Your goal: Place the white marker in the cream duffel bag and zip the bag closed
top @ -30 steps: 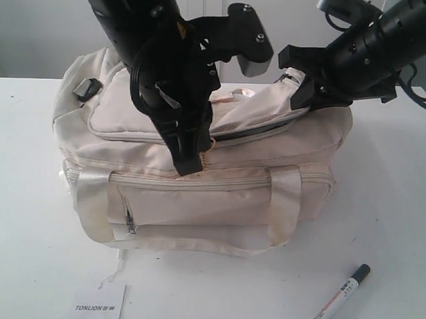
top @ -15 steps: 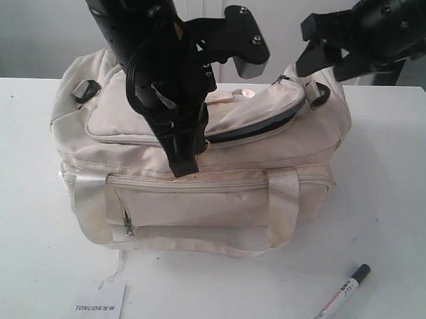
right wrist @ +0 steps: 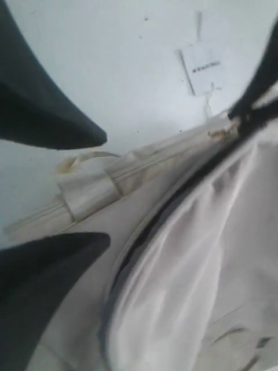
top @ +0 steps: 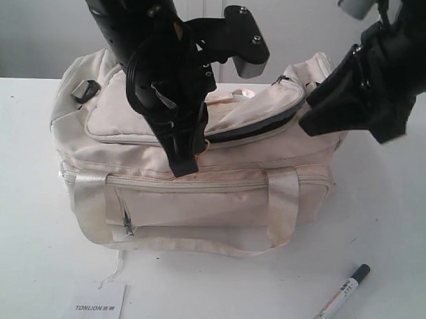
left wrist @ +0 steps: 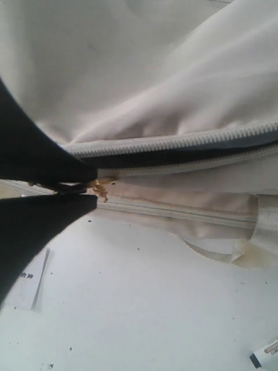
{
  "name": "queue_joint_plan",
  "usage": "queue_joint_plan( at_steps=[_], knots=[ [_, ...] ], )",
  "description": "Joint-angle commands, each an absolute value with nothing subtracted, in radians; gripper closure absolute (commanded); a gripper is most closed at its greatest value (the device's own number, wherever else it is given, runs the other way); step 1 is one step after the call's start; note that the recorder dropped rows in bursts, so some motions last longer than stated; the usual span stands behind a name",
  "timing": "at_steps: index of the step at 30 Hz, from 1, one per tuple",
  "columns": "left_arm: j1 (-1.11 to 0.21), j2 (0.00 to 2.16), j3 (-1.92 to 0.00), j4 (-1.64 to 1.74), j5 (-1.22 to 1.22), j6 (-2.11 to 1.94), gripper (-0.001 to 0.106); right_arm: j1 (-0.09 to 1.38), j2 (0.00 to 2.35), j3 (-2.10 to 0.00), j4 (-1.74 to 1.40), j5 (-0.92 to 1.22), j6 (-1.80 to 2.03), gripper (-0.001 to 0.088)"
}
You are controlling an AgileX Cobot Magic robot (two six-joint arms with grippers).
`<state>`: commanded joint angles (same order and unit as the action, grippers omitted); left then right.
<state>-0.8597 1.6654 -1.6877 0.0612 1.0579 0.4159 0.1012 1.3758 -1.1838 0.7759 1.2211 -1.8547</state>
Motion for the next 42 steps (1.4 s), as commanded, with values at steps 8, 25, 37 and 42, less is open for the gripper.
queue_joint_plan(
  at_steps=[8,25,37,42],
  knots=[
    [-0.860,1.665,-1.688,0.061,1.048,0.416,0.105,0.120,1.494,-1.105,1.009,1.128,-2.139,0.0435],
    [-0.860,1.665,-1.688,0.061,1.039,0.418,0.105,0.120,1.624,-1.105,1.048,0.958,-2.139,0.0735],
    [-0.860,1.665,-1.688,0.087,1.051,0.418,0.105,0.120,1.624,-1.105,1.006,0.940,-2.139,0.0868],
    [-0.860,1.665,-1.688,0.101,1.083,0.425,0.105,0.120,1.624,-1.105,0.980,0.938,-2.132,0.0868]
  ],
)
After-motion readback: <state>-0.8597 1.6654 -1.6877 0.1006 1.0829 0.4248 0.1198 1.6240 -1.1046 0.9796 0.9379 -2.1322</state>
